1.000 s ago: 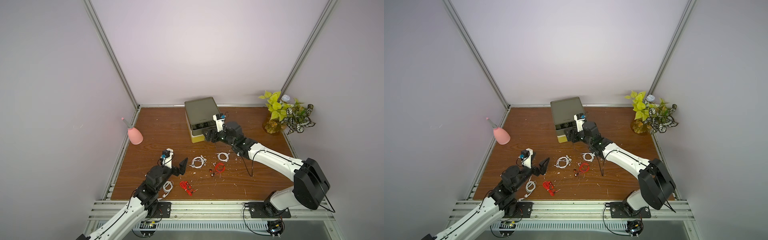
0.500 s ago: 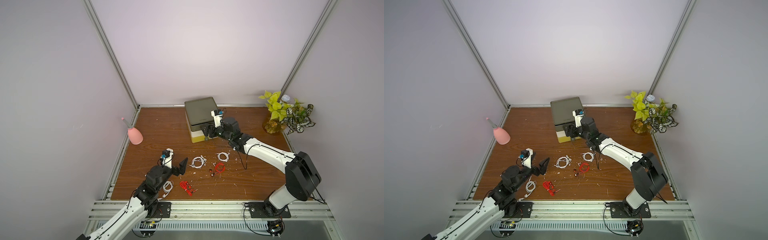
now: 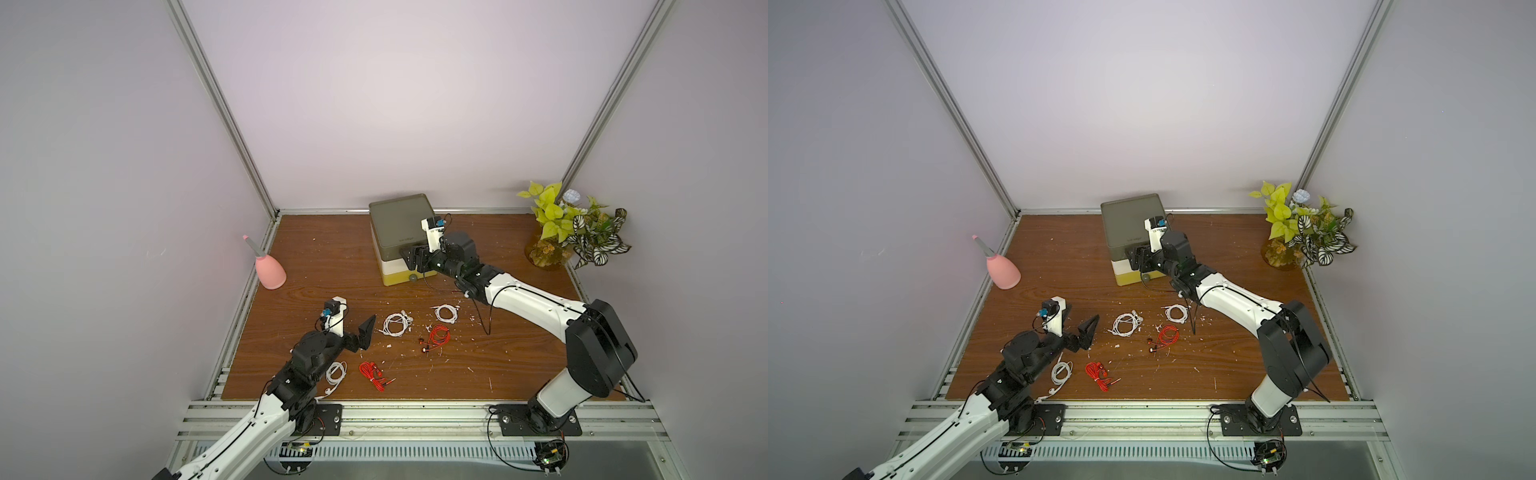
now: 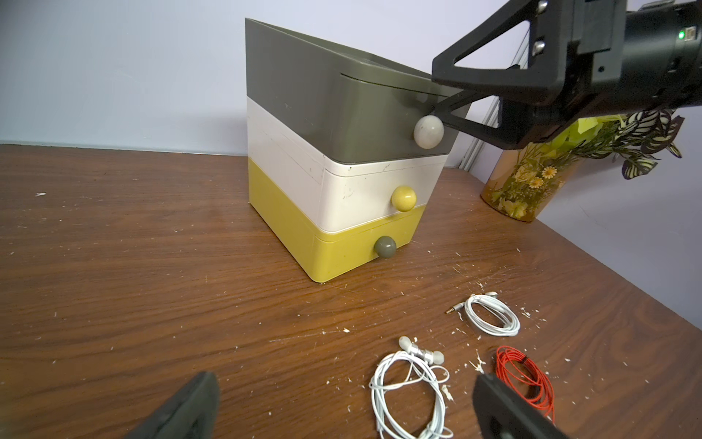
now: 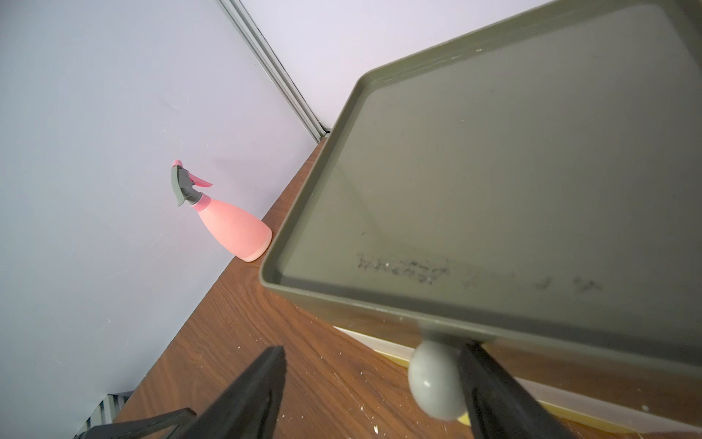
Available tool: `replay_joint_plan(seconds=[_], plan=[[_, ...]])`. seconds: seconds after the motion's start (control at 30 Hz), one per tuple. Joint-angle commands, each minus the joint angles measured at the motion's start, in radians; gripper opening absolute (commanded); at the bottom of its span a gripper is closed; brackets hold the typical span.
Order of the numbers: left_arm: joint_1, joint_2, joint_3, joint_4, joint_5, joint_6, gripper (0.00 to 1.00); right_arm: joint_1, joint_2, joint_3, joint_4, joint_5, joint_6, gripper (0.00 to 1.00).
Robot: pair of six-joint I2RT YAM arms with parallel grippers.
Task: Place the wired earphones into the drawer by color
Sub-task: Close the drawer in the storage box, then open the drawer in the storage box.
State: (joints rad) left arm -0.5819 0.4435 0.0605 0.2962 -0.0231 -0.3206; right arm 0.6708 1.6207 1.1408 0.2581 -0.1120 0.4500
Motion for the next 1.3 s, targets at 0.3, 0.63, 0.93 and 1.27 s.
replay_joint_plan(seconds=[0.3,0.63,0.93,1.27], plan=[[-0.007,0.038,0.027,0.044,-0.038,-0.039,1.0,-0.009,-0.161,-0.102,0.03,0.043,-0.042,0.79],[-0.004,0.288,0.184,0.092,-0.052,-0.025,1.0,-0.011,-0.258,-0.287,0.044,0.104,-0.048,0.78],[0.042,0.322,0.138,0.153,-0.051,-0.042,1.0,-0.012,-0.173,-0.341,0.174,0.101,0.018,0.74],[0.043,0.243,0.096,0.148,-0.066,-0.032,1.0,-0.011,-0.066,-0.367,0.375,0.135,0.094,0.68]])
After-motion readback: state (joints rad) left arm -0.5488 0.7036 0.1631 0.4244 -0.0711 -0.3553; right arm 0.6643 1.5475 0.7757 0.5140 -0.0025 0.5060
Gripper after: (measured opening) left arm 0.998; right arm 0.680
